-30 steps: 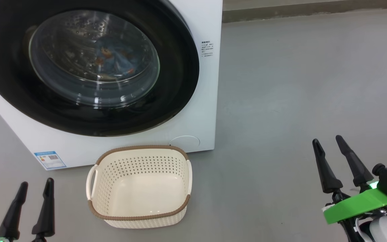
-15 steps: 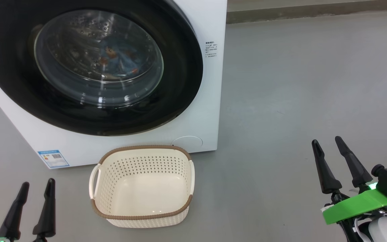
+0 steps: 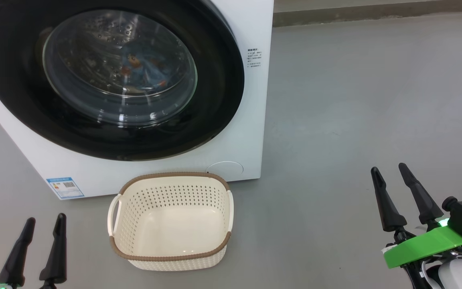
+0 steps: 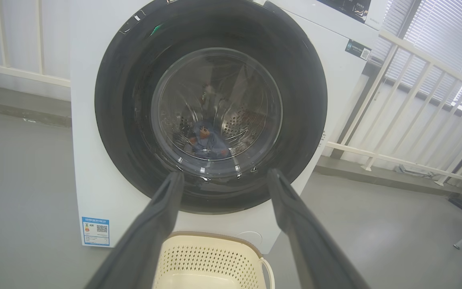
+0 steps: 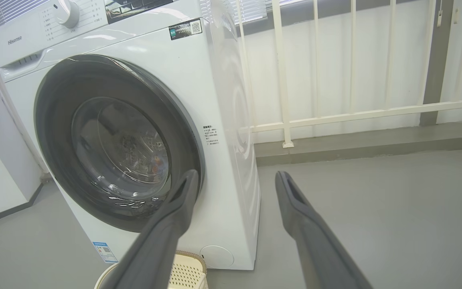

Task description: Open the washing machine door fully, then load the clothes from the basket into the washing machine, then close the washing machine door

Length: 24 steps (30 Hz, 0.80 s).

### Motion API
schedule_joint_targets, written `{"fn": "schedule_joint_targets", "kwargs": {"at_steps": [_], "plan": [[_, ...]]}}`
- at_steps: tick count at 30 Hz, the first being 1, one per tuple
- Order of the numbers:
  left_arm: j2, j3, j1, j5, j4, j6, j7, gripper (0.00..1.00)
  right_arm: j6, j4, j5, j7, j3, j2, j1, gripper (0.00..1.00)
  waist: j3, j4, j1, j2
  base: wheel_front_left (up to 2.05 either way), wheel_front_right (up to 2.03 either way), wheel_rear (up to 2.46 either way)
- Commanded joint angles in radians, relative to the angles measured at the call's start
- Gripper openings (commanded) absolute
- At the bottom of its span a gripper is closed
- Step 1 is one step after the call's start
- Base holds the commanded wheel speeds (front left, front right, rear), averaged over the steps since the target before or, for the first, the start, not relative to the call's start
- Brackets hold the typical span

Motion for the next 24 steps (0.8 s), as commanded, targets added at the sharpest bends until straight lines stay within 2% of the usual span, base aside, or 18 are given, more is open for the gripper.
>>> {"fn": "schedule_joint_targets", "kwargs": {"at_steps": [1, 24], "plan": [[0.033, 0.036, -0.038, -0.006, -0.014, 0.001, -0.006, 1.0, -0.002, -0.023, -0.011, -0.005, 0.011, -0.008, -0.012, 1.0, 0.0, 0.0, 0.0, 0.0, 0.0, 0.0, 0.0], [0.037, 0.035, -0.034, -0.024, -0.017, 0.001, -0.006, 1.0, -0.002, -0.023, -0.017, -0.005, 0.009, -0.003, -0.004, 1.0, 0.004, -0.003, 0.0, 0.0, 0.0, 0.0, 0.0]]}}
